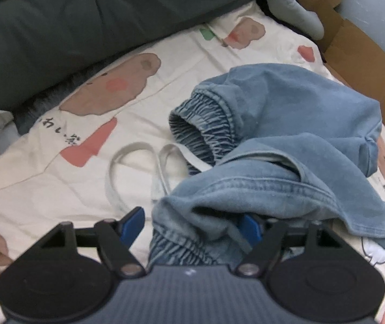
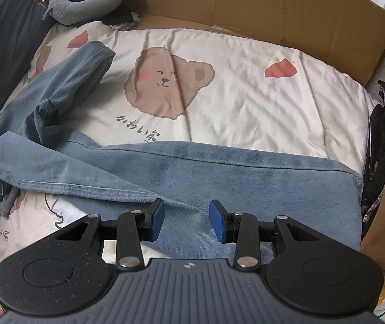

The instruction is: Fold clothes

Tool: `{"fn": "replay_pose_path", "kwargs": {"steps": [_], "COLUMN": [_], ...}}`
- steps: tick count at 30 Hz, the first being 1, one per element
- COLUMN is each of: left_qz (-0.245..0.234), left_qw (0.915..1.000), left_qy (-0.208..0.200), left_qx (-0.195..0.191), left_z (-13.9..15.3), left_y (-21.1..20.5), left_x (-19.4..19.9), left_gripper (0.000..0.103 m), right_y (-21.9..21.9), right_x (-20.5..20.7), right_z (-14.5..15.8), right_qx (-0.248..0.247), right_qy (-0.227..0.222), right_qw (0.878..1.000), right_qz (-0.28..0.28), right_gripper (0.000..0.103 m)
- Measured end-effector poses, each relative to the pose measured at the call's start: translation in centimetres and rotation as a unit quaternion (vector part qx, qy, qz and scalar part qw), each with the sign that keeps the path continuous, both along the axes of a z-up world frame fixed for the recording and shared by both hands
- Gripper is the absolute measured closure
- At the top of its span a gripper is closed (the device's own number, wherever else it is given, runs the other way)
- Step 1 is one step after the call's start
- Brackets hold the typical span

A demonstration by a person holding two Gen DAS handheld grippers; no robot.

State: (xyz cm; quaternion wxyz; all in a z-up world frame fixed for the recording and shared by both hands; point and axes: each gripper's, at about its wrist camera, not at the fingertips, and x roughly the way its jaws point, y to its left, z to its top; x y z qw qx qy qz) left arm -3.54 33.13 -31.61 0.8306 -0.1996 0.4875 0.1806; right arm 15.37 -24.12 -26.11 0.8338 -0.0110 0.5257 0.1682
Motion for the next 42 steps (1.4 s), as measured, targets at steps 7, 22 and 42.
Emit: {"fn": "replay_pose_path", "kwargs": {"steps": [7,22,42], "left_qz": [-0.006,-0.087,-0.175], "left_qw": [0.9997,0.9925,0.9845], "left_qy": [-0.021,-0.081,-0.008], "left_qx": [-0.007,-0.032,-0.002], "left_z": [1.4,5.2,1.3], "left_y": [-0.3,-6.6,-11.0], "left_x": [-0.3,-3.8,-8.4], "left_gripper": [0.054,0.086,0.09], "right_y": [0.6,2.4,12.0], "right_x": [0.1,1.1,5.8], "right_z": [-0.1,1.1,5.8], "right_qx": [-0.002,-0.007,-0.01], "right_qy": [0.002,-0.005,-0.029], "right_qw": [1.0,0.999,0.975], "right_qz": [0.009,0.047,0.221], "right_gripper": [0.06,0.06,0.06]}}
